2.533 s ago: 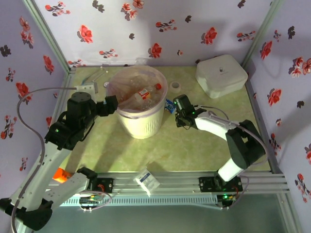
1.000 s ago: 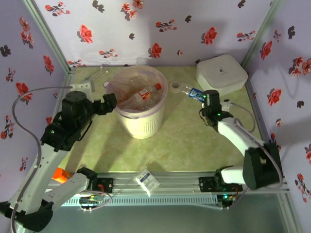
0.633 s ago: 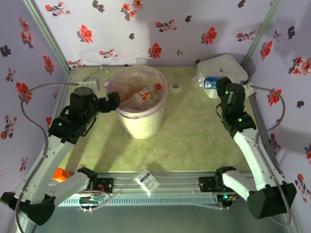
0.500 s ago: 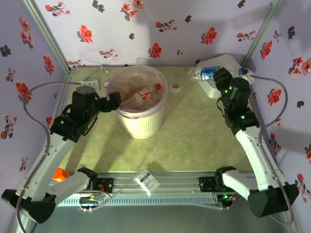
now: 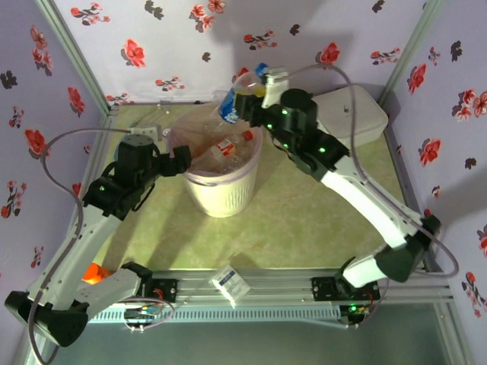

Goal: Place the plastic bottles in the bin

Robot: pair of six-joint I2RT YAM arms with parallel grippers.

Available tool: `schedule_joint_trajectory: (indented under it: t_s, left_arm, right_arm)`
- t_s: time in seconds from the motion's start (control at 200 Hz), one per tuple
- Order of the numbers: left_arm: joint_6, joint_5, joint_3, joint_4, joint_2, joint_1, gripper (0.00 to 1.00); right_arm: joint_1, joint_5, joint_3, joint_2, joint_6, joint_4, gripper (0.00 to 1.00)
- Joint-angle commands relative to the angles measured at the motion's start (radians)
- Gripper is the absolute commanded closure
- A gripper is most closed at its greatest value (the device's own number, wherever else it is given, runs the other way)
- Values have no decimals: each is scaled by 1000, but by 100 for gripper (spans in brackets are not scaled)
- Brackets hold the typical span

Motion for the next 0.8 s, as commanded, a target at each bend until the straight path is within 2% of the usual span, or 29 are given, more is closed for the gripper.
schedule_joint_trajectory:
  t_s: [0.0, 0.135, 0.245, 0.415, 0.58, 0.685, 0.795]
  left_arm:
    - [-20, -2, -14, 9, -1, 9, 3]
    - [-17, -2, -17, 4, -2, 10, 3]
    - [-15, -2, -18, 6, -1, 10, 3]
    - [-9, -1, -18, 9, 11, 9, 3]
    - [-2, -1, -24, 9, 10, 11, 2]
    - [-4, 2, -30, 19, 12, 11, 2]
    - [-8, 15, -34, 30, 17, 12, 2]
  right_arm:
    - [33, 127, 75, 82, -185, -93, 69]
    - [57, 275, 124, 167, -292, -118, 69]
    - [59, 304, 124, 198, -311, -121, 70]
    - [61, 226, 159, 244, -282, -227, 70]
    - [65, 153, 172, 222, -252, -351, 71]
    - [66, 38, 169, 207, -215, -427, 71]
    - [65, -16, 167, 214, -196, -501, 71]
